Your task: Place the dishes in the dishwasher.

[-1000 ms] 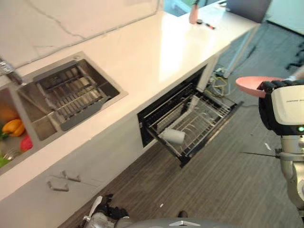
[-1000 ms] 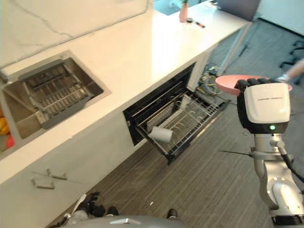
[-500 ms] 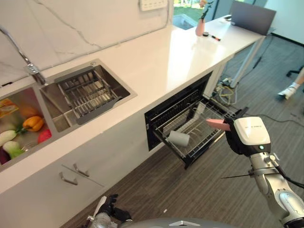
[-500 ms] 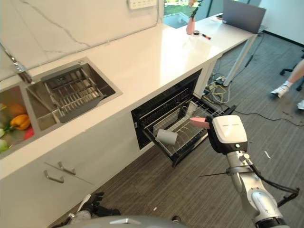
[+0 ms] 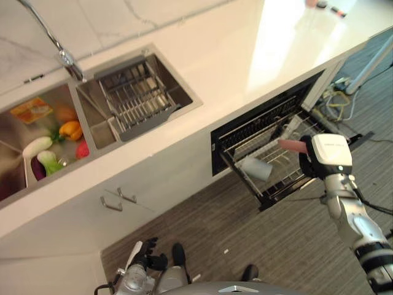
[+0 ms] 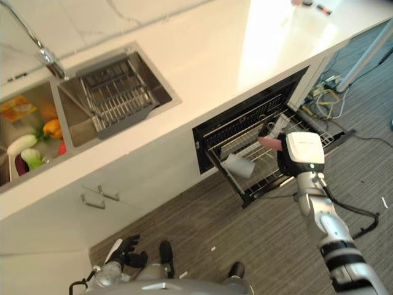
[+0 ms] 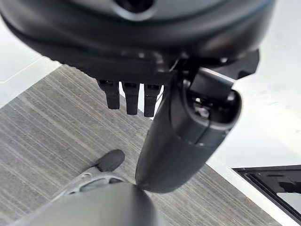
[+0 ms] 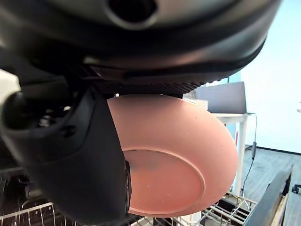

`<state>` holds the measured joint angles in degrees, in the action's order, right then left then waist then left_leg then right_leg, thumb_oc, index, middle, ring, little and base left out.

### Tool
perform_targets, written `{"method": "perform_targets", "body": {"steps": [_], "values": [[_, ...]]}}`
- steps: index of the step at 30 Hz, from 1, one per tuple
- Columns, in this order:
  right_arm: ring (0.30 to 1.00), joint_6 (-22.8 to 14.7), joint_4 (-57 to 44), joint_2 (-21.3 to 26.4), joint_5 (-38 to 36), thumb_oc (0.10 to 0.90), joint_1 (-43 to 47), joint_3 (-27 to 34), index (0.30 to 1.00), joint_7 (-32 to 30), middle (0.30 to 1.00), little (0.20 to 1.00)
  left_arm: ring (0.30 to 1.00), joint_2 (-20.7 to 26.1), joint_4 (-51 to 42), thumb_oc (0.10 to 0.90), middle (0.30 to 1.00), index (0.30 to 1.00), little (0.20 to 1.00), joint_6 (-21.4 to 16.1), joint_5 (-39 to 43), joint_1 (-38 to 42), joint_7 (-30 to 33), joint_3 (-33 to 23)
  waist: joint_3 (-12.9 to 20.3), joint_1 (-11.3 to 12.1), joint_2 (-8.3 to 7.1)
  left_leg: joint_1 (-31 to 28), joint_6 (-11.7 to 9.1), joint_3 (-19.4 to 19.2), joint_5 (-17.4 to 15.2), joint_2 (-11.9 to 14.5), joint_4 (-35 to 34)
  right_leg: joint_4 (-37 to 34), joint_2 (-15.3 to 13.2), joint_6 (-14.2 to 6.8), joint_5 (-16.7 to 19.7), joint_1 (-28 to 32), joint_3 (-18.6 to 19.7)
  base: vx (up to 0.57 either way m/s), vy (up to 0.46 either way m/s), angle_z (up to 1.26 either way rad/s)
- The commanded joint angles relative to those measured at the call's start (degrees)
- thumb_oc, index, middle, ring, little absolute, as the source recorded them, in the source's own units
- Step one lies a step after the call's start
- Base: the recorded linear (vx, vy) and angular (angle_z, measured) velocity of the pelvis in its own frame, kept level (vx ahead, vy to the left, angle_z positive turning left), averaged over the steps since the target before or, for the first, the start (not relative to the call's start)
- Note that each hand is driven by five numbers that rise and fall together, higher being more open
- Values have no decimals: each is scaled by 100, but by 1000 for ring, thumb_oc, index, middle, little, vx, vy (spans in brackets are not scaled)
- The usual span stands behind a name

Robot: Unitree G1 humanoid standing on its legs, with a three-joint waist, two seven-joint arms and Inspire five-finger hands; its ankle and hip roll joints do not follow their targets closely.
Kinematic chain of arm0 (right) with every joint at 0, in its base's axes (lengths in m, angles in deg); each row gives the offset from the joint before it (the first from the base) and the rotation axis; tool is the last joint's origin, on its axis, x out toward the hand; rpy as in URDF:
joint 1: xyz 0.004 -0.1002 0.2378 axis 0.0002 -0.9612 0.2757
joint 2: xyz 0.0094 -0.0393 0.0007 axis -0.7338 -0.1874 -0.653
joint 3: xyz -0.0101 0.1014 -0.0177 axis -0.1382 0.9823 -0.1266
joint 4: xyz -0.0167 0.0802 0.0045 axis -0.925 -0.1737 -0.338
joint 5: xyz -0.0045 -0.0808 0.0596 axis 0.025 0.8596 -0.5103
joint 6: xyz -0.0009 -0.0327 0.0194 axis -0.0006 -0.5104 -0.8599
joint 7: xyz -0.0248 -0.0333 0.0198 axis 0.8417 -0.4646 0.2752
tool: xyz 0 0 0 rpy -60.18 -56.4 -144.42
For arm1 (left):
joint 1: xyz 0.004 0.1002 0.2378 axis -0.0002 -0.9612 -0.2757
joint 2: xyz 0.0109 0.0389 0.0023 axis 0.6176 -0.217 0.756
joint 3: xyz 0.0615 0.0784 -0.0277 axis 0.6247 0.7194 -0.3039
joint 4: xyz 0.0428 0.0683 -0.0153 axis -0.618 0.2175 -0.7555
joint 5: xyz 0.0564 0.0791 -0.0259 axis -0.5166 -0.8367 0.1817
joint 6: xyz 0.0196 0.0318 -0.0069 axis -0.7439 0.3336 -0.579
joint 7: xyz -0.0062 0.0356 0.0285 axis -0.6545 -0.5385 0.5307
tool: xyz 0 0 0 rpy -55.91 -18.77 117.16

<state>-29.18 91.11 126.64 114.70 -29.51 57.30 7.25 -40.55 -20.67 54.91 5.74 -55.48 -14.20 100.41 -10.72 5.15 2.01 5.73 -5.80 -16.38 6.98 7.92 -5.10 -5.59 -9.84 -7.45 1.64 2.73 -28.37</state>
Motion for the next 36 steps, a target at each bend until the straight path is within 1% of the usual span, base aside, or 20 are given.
{"method": "perform_targets", "body": {"steps": [1, 7, 8, 13, 14, 15, 18, 23, 24, 25, 27, 28, 29, 31, 33, 36], "values": [[300, 118, 40, 459, -325, 400, 1059, -273, 300, -564, 300, 300, 900, 103, 347, 800, 900, 900, 900, -8, 144, 62, 70, 482, -166, 200, -36, 114, 168, 39, -327, -135, 42, 59, -256, -301, 4, -212, 345, -133, 38, 9], [300, 245, 901, 327, -528, 400, 2071, -931, 300, -674, 300, 300, 900, 124, 225, 800, 900, 900, 900, -59, 385, 282, 208, 703, -461, 353, 58, 502, 149, 118, -196, -191, 49, 59, -340, -298, 151, -603, 412, -78, 39, 10], [300, 287, 1217, 222, -583, 400, 2282, -1083, 300, -694, 300, 300, 900, 125, 167, 800, 900, 900, 900, -75, 451, 344, 245, 755, -532, 389, 97, 615, 136, 133, -167, -193, 55, 59, -369, -296, 174, -686, 405, -41, 26, 15], [300, 413, 1539, 108, -470, 400, 2389, -1247, 300, -736, 300, 300, 900, 137, 16, 800, 900, 900, 900, -93, 534, 411, 284, 814, -571, 409, 121, 744, 125, 160, -134, -200, 60, 59, -389, -292, 197, -790, 362, -9, 6, 14], [559, 472, 1663, 92, -434, 573, 2457, -1296, 559, -800, 559, 559, 900, 141, -25, 800, 900, 900, 900, -102, 569, 427, 286, 822, -585, 419, 123, 776, 122, 166, -124, -205, 62, 59, -395, -294, 210, -819, 357, -18, -6, 8], [900, 475, 1770, 50, -464, 800, 2490, -1322, 900, -781, 900, 900, 900, 149, -48, 800, 900, 900, 900, -114, 610, 442, 306, 821, -600, 427, 134, 806, 119, 175, -112, -209, 62, 59, -403, -299, 220, -851, 360, -25, 2, 12], [900, 467, 2065, -38, -652, 800, 2551, -1339, 900, -804, 900, 900, 900, 147, -115, 800, 900, 900, 900, -136, 715, 480, 345, 811, -622, 436, 139, 848, 115, 192, -97, -225, 59, 59, -407, -302, 235, -897, 345, -18, 3, 22], [900, 376, 1782, -28, -774, 800, 2282, -1204, 900, -748, 900, 900, 900, 152, -79, 800, 900, 900, 900, -88, 696, 459, 334, 689, -581, 368, 75, 801, 128, 177, -145, -225, 54, 59, -407, -299, 218, -842, 318, 8, -7, -9], [900, 338, 1643, -3, -827, 800, 2156, -1120, 900, -687, 900, 900, 900, 162, -41, 800, 900, 900, 900, -75, 669, 436, 328, 658, -565, 346, 44, 770, 135, 177, -164, -226, 56, 59, -405, -296, 211, -811, 308, 25, -27, 3], [900, 194, 1321, -1, -1099, 800, 1905, -911, 900, -606, 900, 900, 900, 181, 17, 800, 900, 900, 900, -39, 627, 409, 322, 556, -507, 295, -29, 698, 145, 160, -204, -209, 58, 59, -399, -293, 205, -750, 297, 44, -38, 23], [900, 31, 1020, -3, -1427, 800, 1647, -689, 900, -524, 900, 900, 900, 227, 65, 800, 900, 900, 900, 1, 557, 367, 303, 471, -408, 248, -123, 563, 165, 133, -268, -200, 60, 59, -383, -288, 187, -651, 305, 45, -31, 24], [900, 33, 1003, -1, -1429, 800, 1625, -674, 900, -518, 900, 900, 900, 233, 64, 800, 900, 900, 900, 1, 555, 362, 302, 477, -408, 256, -128, 556, 165, 132, -271, -201, 59, 59, -384, -289, 185, -645, 306, 38, -22, -16], [900, -58, 911, -47, -1633, 800, 1489, -568, 900, -458, 900, 900, 900, 247, 85, 800, 900, 900, 900, 22, 518, 347, 278, 445, -361, 235, -174, 485, 174, 117, -299, -195, 61, 59, -375, -286, 173, -588, 306, 79, -40, -35], [900, -312, 160, -121, -2063, 800, 758, -191, 900, -85, 900, 900, 900, 299, 161, 800, 900, 900, 900, 89, 314, 327, 193, 251, -134, 124, -368, 156, 203, 46, -414, -177, 62, 59, -313, -276, 101, -315, 308, 131, -69, -25], [900, -346, -67, -130, -2075, 800, 516, -65, 900, -2, 900, 900, 900, 310, 158, 800, 900, 900, 900, 92, 282, 308, 169, 223, -83, 112, -406, 64, 204, 41, -443, -173, 62, 59, -304, -275, 75, -235, 309, 76, -43, -16], [900, -411, -693, -209, -2212, 800, 25, 392, 900, 4, 900, 900, 900, 270, 165, 800, 900, 900, 900, 131, 247, 313, 144, 115, 54, 9, -465, -151, 203, 0, -494, -149, 58, 59, -250, -259, -8, -71, 323, 73, -38, -13]]}}
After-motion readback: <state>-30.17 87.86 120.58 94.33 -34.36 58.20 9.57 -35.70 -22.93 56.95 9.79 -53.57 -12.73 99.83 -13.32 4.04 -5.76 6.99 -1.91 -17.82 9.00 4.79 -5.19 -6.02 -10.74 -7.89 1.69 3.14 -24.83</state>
